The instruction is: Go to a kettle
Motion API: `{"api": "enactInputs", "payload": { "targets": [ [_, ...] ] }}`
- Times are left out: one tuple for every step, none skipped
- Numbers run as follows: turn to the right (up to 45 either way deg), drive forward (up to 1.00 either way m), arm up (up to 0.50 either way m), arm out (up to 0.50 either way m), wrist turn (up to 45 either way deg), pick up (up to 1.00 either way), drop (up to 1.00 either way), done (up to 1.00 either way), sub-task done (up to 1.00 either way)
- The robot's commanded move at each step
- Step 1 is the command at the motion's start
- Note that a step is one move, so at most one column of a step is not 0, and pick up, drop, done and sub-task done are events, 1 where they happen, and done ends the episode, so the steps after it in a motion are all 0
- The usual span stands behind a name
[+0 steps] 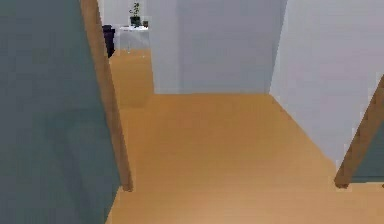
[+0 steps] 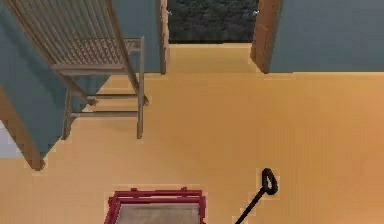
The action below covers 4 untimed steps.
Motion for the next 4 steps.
{"api": "enactInputs", "payload": {
  "targets": [
    [0.0, 0.1, 0.0, 0.0, 0.0, 0.0, 0.0, 0.0, 0.0],
    [0.0, 1.0, 0.0, 0.0, 0.0, 0.0, 0.0, 0.0, 0.0],
    [0.0, 0.5, 0.0, 0.0, 0.0, 0.0, 0.0, 0.0, 0.0],
    [-45.0, 0.0, 0.0, 0.0, 0.0, 0.0, 0.0, 0.0, 0.0]
  ]
}}
